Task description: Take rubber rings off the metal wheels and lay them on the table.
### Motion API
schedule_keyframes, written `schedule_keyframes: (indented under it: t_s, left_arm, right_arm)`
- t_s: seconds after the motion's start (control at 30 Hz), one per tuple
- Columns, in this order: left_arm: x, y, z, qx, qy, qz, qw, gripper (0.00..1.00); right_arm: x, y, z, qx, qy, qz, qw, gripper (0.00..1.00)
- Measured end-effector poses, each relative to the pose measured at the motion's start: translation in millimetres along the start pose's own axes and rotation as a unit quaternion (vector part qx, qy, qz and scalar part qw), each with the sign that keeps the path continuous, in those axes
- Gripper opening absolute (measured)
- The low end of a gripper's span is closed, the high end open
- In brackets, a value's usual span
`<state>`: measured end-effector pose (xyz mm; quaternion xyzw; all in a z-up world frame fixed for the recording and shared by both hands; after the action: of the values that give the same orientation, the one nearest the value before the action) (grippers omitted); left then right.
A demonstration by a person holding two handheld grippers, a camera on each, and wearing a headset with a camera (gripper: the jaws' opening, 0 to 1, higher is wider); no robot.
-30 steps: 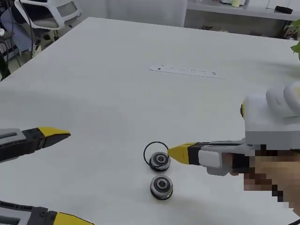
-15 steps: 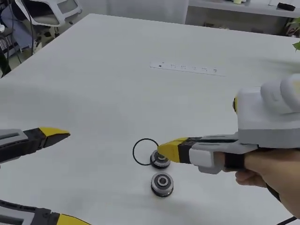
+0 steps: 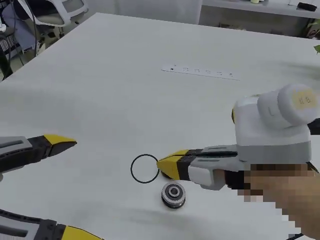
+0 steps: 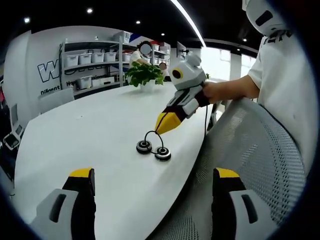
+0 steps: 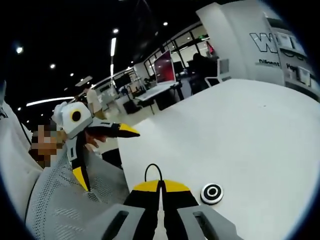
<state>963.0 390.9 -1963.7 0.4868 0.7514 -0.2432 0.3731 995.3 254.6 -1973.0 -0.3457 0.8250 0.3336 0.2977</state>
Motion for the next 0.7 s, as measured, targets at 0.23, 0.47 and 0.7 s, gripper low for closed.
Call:
schedule_keyframes:
  t_s: [0.23,0.47,0.7]
  left_arm:
    - [0.0,1.1,-0.5,-0.002,-0.003,-0.004,1.0000,0.96]
    - [-0.1,1.9,-0.9,-0.003,-0.006,-0.009,0.9999,0.95]
    - [0.8,1.4,-0.3,-0.003,-0.002,-0.005,1.0000,0.95]
  right_arm:
    - [6.9,2.1,10.7,0.006,0.018,-0.017,0.9997,0.00]
    - [12.3,1.8,17.3,0.018,0.030,-0.039,0.9986,0.00]
    - [23.1,1.5,28.7,0.026,0.051,-0.064,0.9963,0.00]
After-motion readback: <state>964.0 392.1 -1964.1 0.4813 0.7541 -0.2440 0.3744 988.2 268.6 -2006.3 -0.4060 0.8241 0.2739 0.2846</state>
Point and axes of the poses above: the centre of the closed fingertips' face, and the gripper's own axes: z roughly forward along the fingers, y roughly to its left, x roughly out of its underside, the point moved 4 cm from there along -z, roughly backward along the fingers, and after that the axes turned 10 degrees about y, right-handed, at the moved point
